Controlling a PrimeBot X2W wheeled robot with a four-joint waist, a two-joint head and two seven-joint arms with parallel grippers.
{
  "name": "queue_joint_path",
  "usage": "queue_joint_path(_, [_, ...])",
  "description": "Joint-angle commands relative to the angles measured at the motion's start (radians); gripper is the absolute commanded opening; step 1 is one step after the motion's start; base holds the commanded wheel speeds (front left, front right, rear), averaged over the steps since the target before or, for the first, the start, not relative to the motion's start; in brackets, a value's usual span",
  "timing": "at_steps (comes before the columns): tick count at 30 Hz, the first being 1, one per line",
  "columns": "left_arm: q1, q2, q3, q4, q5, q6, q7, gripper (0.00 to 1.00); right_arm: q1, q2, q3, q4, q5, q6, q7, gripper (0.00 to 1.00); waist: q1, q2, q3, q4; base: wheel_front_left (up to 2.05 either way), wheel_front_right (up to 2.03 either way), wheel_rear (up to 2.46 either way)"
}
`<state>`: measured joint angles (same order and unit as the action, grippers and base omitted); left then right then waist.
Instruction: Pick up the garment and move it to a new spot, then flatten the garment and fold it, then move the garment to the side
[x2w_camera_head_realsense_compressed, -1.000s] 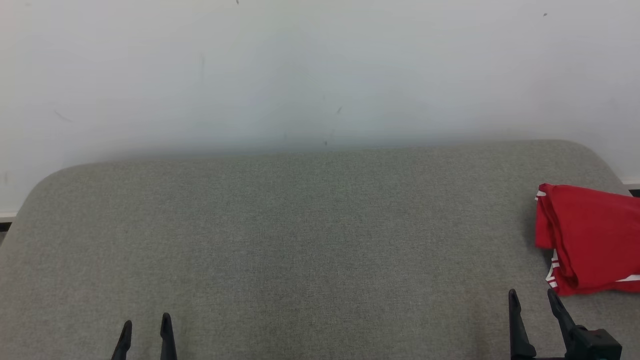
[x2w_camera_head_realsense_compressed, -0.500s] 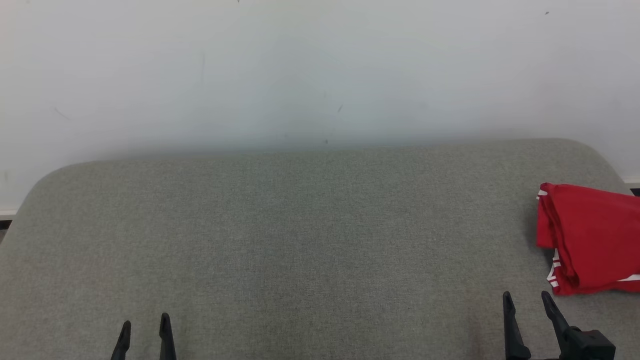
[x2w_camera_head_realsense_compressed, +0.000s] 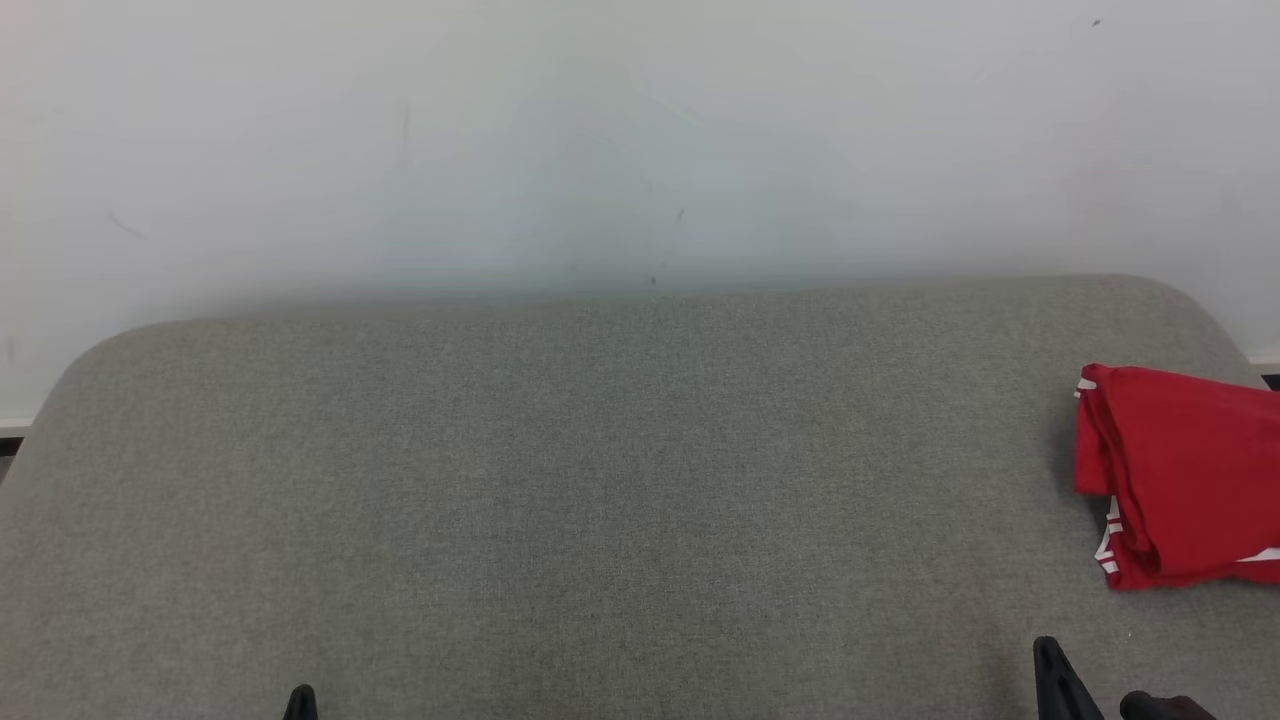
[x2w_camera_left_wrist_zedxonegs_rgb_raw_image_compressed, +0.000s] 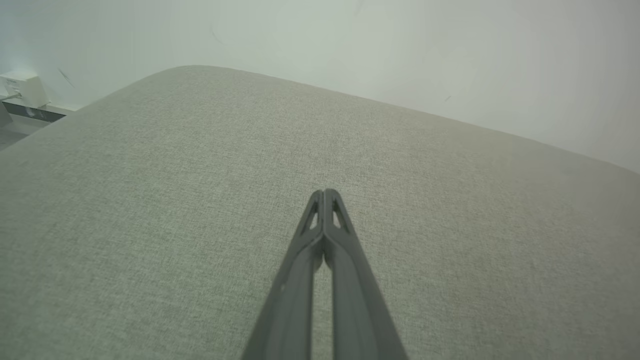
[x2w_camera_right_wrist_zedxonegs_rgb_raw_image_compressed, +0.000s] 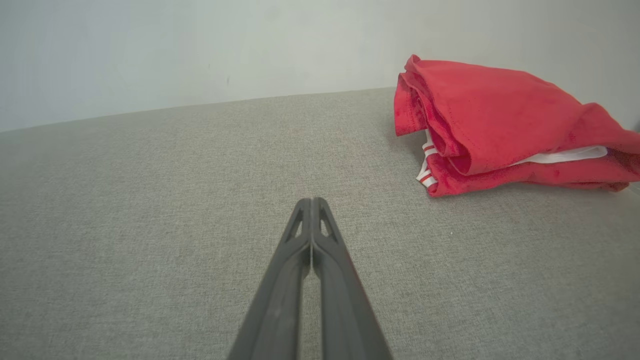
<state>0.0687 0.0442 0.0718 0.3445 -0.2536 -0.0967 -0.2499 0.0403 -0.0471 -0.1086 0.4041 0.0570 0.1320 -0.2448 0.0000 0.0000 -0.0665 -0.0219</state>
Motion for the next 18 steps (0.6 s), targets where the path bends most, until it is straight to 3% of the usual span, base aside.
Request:
queue_joint_path(1, [-0.02,0.002,0.008,-0.01,-0.051,-0.001,0.015,0.0,-0.025,-0.002,-0.009,-0.011,0.052,0.0,0.016,0.0,0.0001,0.0,0.001,0.0,0.0,0.0,0.0])
queue_joint_path(18, [-0.056,0.003,0.012,-0.037,-0.361,-0.009,0.093,0.0,-0.051,-0.003,-0.002,-0.054,0.41,0.0,0.091,0.0,0.0,0.0,0.011,0.004,0.0,0.0,0.0])
